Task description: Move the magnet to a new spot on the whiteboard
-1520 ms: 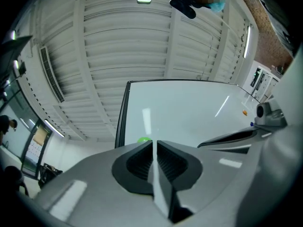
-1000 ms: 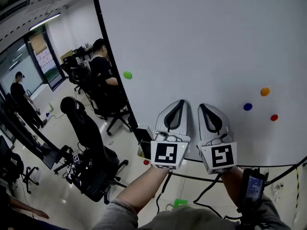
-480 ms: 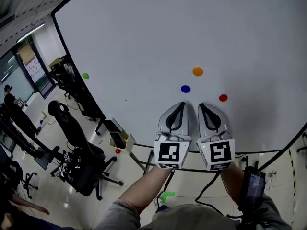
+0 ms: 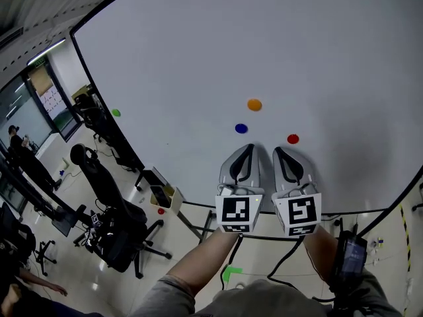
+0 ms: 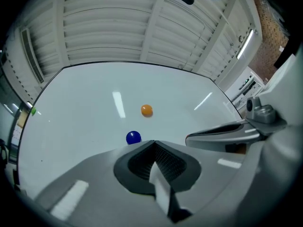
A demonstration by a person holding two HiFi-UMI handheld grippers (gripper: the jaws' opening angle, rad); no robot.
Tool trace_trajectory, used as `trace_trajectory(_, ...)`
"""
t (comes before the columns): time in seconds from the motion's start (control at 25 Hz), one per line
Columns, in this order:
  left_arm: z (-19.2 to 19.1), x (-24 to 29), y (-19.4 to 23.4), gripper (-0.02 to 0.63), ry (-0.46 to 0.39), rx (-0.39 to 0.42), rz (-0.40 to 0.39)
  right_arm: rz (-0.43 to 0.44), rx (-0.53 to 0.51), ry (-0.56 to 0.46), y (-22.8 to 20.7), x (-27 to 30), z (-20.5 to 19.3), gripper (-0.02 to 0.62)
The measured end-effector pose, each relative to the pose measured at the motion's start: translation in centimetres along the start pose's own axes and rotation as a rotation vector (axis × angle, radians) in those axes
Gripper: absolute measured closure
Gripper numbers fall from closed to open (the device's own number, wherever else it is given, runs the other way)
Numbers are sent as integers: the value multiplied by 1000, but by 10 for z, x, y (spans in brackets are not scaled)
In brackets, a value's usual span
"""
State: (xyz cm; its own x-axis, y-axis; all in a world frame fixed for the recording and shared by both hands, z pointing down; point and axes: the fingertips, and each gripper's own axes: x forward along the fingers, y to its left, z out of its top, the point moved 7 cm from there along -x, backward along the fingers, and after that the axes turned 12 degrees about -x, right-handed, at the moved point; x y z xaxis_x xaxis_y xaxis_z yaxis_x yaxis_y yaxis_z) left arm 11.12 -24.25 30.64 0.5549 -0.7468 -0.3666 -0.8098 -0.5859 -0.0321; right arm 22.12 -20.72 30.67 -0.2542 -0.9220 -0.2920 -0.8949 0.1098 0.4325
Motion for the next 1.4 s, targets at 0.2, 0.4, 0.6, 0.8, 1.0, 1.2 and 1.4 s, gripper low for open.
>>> trace_trajectory(0.2,3,6,11,579,-21,41,42,-8,-9,-7,2,6,2,588)
trace_trajectory(0.4,9,17,20,438,-37,72,71,-6,-21,-15,5,12,5,588)
trace_trajectory(0.6,8,29,25,437,-30,97,94,-16,-29,-19,2,15,7,588)
trace_trajectory(0.8,10,32,23,480,-43,98,96,-19,-34,-24,-4,14,12,589)
trace_trajectory(1.0,12,33,20,481,-35,96,85,-9,-31,-30,-7,16,13,588)
trace_trajectory(1.2,15,33,19,482,-26,97,84,21,-17,-48,-6,19,15,588)
trace_trajectory(1.4,15,34,19,482,-21,99,75,52,-6,-62,-1,26,18,588)
